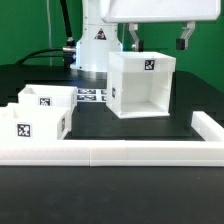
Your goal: Assemble drawer
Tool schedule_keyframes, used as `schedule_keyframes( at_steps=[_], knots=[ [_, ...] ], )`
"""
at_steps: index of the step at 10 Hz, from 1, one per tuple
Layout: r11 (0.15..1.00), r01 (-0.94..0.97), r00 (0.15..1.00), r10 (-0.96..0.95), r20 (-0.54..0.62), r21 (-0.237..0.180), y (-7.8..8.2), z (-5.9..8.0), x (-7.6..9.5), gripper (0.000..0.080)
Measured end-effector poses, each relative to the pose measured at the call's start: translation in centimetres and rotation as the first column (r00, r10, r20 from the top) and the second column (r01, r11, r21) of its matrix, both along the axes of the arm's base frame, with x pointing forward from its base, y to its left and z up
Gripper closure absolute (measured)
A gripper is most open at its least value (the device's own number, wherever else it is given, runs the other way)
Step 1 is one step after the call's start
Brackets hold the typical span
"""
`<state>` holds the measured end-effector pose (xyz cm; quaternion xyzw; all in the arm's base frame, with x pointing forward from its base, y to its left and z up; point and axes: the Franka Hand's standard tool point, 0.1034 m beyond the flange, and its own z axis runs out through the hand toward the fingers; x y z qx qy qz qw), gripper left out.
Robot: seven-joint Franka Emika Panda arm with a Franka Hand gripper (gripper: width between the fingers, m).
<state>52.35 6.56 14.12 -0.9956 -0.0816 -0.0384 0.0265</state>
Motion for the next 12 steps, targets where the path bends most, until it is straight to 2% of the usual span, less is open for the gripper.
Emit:
schedule_keyframes(
  at_steps=[1, 4, 6, 7, 9, 12],
  knots=[
    [0.999, 0.045, 0.999, -0.045, -0.004, 0.003, 0.3, 0.2, -0.5, 0.015],
    [0.998, 0.056, 0.998, -0.056, -0.019, -0.006, 2.1, 1.2, -5.2, 0.015],
    [0.999, 0.036, 0.999, -0.036, -0.02, -0.013, 2.7, 0.8, -7.6, 0.015],
    [0.999, 0.027, 0.999, -0.028, -0.019, -0.016, 2.8, 0.1, -8.8, 0.015],
    [1.0, 0.015, 1.0, -0.016, -0.018, -0.016, 3.2, -1.3, -10.0, 0.015],
    [1.0, 0.015, 1.0, -0.015, -0.023, -0.016, 3.2, -1.4, -10.0, 0.015]
  ],
)
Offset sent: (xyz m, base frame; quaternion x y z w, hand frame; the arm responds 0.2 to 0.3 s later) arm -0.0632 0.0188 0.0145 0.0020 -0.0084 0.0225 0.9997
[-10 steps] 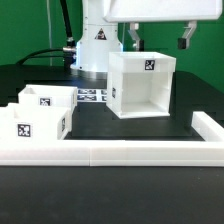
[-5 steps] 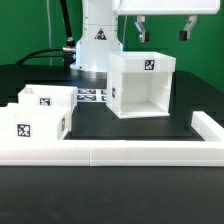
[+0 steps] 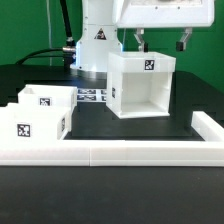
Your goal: Assemble drawer
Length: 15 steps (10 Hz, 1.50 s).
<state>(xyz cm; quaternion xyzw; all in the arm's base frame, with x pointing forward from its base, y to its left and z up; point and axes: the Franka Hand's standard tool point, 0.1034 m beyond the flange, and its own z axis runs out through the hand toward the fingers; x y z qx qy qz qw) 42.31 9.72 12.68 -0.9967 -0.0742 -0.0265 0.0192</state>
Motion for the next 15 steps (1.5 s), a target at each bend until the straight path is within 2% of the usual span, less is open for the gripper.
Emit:
schedule_keyframes(
  at_steps=[2, 6, 9, 10, 11, 13, 14, 15],
  knots=[
    [1.0, -0.015, 1.0, 0.015, -0.006, 0.014, 0.1, -0.4, -0.6, 0.015],
    [0.998, -0.057, 0.998, 0.057, -0.002, 0.008, 0.9, -1.8, -3.0, 0.015],
    [1.0, -0.022, 1.0, 0.022, -0.011, 0.007, 1.2, -2.4, -3.3, 0.015],
    [1.0, -0.008, 1.0, 0.008, -0.013, 0.012, 1.2, -2.5, -3.3, 0.0284],
    [1.0, -0.008, 1.0, 0.008, -0.014, 0.011, 1.2, -2.5, -3.4, 0.0284],
    [1.0, -0.008, 1.0, 0.008, -0.014, 0.011, 1.2, -2.5, -3.4, 0.0563],
    [1.0, -0.008, 1.0, 0.008, -0.014, 0.011, 1.2, -2.5, -3.4, 0.0563],
    [1.0, -0.008, 1.0, 0.008, -0.014, 0.011, 1.2, -2.5, -3.4, 0.073]
  ],
)
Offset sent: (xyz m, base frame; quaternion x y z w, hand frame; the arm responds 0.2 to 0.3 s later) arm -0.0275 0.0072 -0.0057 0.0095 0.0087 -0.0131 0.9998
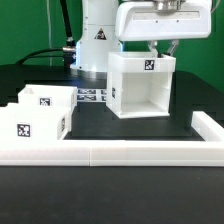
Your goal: Assemble drawer
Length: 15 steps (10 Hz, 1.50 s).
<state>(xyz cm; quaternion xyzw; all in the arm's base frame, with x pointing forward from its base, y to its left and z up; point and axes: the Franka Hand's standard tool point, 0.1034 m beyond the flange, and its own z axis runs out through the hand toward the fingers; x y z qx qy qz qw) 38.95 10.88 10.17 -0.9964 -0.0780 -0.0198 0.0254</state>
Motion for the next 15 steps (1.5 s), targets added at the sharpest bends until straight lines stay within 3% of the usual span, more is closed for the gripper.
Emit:
schedule_keyframes(
  at_steps=[1, 7, 10, 12, 15],
  knots=[
    [1.0, 0.0, 1.0, 0.0, 0.0, 0.0, 0.0, 0.0, 0.0, 0.0763],
    [1.0, -0.03, 1.0, 0.03, 0.005, 0.002, -0.3, -0.1, 0.5, 0.0763],
    [0.999, -0.041, 0.998, 0.04, 0.055, 0.019, -2.1, 0.0, 6.4, 0.0762],
    [0.999, -0.026, 0.996, 0.024, 0.086, 0.03, -2.3, 0.1, 10.1, 0.0762],
    [0.999, 0.017, 0.993, -0.023, 0.118, 0.047, -2.0, 0.1, 14.0, 0.0762]
  ],
)
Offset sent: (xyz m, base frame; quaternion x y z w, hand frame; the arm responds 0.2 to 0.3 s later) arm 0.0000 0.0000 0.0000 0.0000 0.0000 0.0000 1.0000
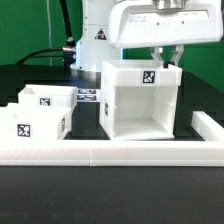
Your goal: Assemble drawer
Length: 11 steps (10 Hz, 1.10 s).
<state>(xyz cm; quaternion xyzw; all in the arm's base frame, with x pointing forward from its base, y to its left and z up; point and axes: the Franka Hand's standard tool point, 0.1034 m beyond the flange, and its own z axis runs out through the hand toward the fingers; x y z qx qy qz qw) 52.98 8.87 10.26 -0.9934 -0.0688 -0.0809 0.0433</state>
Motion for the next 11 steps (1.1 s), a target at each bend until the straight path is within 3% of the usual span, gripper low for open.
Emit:
schedule_keyframes(
  at_steps=[4, 7, 11],
  knots=[
    [1.0, 0.019, 0.997, -0.02, 0.072, 0.019, 0.4, 0.1, 4.3, 0.0762],
    [1.0, 0.021, 0.996, -0.022, 0.084, 0.02, 0.3, 0.2, 4.6, 0.0761],
    [0.973, 0.216, 0.973, -0.221, 0.07, 0.076, 0.6, 0.6, 4.9, 0.0761]
  ],
)
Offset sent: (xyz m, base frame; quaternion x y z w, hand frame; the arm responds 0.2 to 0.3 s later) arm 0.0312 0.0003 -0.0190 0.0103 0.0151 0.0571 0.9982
